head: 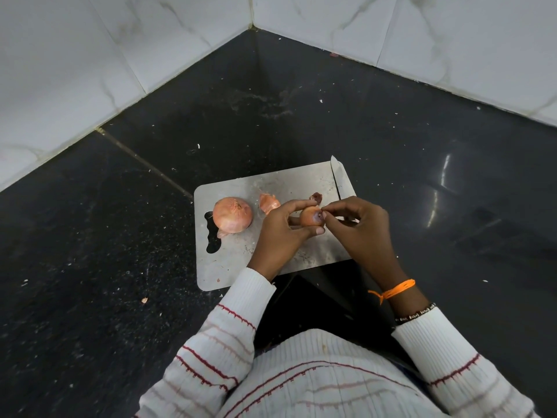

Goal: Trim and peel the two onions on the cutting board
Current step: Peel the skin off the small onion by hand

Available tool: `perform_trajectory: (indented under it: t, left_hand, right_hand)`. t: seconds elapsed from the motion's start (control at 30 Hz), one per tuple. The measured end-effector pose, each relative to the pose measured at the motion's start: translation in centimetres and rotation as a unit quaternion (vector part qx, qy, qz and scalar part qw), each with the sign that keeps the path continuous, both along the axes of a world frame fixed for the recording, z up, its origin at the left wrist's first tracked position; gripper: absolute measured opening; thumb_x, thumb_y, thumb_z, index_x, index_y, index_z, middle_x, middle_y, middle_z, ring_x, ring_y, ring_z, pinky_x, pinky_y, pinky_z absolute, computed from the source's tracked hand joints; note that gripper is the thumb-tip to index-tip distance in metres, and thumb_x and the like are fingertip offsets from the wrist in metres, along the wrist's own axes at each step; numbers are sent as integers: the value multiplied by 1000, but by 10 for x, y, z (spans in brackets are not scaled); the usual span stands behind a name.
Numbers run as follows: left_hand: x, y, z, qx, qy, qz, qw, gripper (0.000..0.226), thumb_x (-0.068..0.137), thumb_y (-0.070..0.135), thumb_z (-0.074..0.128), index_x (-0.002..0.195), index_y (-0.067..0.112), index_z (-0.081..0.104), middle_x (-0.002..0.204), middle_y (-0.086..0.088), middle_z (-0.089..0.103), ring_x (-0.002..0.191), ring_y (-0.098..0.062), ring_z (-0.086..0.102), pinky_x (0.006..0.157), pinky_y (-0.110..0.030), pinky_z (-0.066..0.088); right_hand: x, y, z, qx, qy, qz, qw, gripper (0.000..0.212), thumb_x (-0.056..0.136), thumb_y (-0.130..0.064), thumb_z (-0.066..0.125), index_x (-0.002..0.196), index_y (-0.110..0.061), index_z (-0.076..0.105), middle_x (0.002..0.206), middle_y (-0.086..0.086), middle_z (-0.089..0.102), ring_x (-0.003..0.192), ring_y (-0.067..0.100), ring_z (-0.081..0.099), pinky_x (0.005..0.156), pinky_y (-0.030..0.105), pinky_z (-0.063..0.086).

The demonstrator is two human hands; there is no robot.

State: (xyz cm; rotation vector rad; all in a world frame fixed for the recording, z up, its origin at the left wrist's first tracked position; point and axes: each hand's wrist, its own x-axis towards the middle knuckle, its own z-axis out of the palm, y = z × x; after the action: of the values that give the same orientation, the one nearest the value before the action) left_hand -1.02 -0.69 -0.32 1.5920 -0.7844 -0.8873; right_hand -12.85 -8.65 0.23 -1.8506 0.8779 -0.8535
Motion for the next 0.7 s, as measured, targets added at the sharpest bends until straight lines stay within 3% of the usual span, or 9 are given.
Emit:
perform_trajectory:
  t: [0.27,0.7]
  left_hand:
    - [2,0,-1,1,12,7,1000,42,68,5,81,105,22,70,109,-2,69,98,-23,66,90,-46,54]
    - [3,0,0,-4,54,2,999,42,69,0,78,107,16,70,110,-6,69,100,-24,66,90,-47,54]
  right_hand:
    - [1,-4,-4,-43,2,17,999,7,77,-4,70,83,-5,74,77,3,67,74,-2,62,62,5,44]
    - [1,-6,-5,-90,4,26,996,7,78,-5,71,83,-9,73,77,-5,63,74,-5,61,63,5,46]
